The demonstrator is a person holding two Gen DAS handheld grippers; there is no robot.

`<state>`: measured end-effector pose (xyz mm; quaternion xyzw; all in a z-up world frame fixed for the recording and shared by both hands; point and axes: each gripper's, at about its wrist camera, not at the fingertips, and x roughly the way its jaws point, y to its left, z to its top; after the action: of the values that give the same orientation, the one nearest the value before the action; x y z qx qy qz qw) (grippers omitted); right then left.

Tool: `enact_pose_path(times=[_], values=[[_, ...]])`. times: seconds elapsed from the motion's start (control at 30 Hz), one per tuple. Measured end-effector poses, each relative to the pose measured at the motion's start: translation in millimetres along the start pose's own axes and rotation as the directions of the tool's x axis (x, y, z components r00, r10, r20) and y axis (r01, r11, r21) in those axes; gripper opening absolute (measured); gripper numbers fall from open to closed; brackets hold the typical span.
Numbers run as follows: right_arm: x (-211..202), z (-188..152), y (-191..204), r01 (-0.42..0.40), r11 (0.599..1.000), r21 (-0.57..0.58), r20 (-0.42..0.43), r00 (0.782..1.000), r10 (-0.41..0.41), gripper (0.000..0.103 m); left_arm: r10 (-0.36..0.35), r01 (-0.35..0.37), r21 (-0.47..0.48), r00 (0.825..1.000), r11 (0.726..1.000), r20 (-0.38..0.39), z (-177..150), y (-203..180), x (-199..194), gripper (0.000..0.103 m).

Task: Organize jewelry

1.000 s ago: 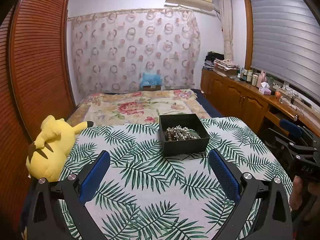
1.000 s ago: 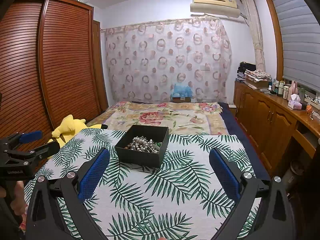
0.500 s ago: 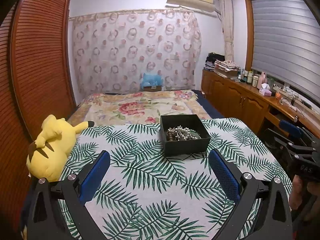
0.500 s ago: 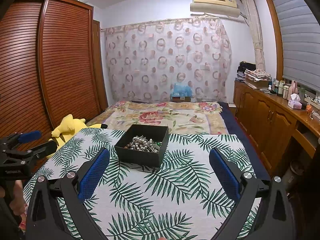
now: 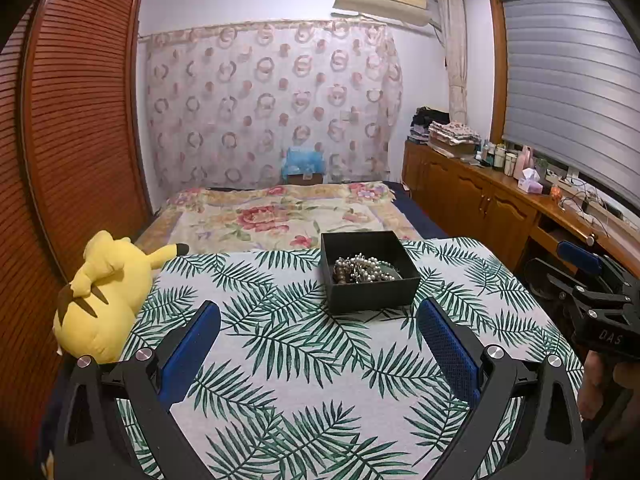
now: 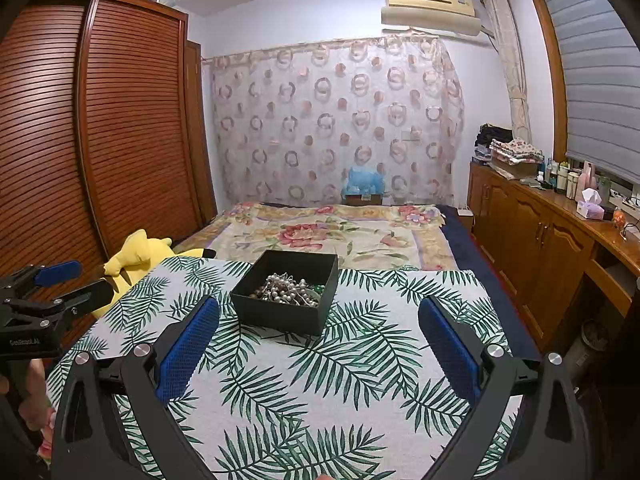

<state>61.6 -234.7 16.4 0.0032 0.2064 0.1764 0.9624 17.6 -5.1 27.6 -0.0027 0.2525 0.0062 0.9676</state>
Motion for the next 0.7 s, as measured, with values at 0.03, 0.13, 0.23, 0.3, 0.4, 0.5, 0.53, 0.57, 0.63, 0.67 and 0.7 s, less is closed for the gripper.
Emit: enact_pose_path(times=[0.03,0.13,0.23,0.3,0.4,0.5,0.53,0.57,0.63,0.67,0.7], values=[[0.2,0.1,0.3,-0.001,1.000,0.001,-0.001,1.000,0.001,0.100,0.001,-0.001,0.000,1.000,1.000,-0.001,-1.1,0.3,-0.4,0.095],[0.1,0.3,0.4,0.000,1.000,0.000,0.000,1.000,0.000,0.100,0.001,-0.001,-0.001,1.000,1.000,0.000,-0.9,0.3,-1.0,0.095],[0.6,-1.4,1.0,0.000,1.000,0.001,0.000,1.000,0.000,0.100,0.002,-0.002,-0.002,1.000,1.000,0.000,-1.6,0.6,-1.2,0.095],[0.2,0.5,0.6,0.000,1.000,-0.001,0.000,1.000,0.000,0.100,0.001,-0.001,-0.001,1.000,1.000,0.000,-1.7,0.6,-1.3,0.095],[0.7,-0.4,0.8,-0.001,1.000,0.000,0.000,1.000,0.001,0.100,0.001,-0.001,-0.002,1.000,1.000,0.000,-0.5,0.8,-0.7,0.095],[0.5,-0.3,0.9,0.000,1.000,0.000,-0.001,1.000,0.000,0.100,0.001,-0.001,-0.002,1.000,1.000,0.000,-0.4,1.0,-0.6,0.095],[0.2,0.9,0.7,0.000,1.000,0.000,-0.001,1.000,0.000,0.100,0.001,-0.001,-0.002,1.000,1.000,-0.001,-0.9,1.1,-0.8,0.095],[0.4,0.3,0.8,0.000,1.000,0.000,-0.001,1.000,0.000,0.100,0.001,-0.001,-0.002,1.000,1.000,0.000,-0.6,1.1,-0.7,0.095],[0.2,1.0,0.6,-0.001,1.000,0.001,-0.001,1.000,0.001,0.100,0.001,-0.001,-0.002,1.000,1.000,0.000,-1.1,1.4,-1.0,0.095],[0.8,-0.8,1.2,-0.001,1.000,0.001,-0.002,1.000,0.001,0.100,0.001,-0.001,-0.002,1.000,1.000,0.000,-1.3,1.6,-1.1,0.095],[0.5,-0.2,1.1,0.000,1.000,0.000,-0.001,1.000,0.000,0.100,0.000,0.000,-0.002,1.000,1.000,0.000,-1.8,1.8,-1.2,0.095]])
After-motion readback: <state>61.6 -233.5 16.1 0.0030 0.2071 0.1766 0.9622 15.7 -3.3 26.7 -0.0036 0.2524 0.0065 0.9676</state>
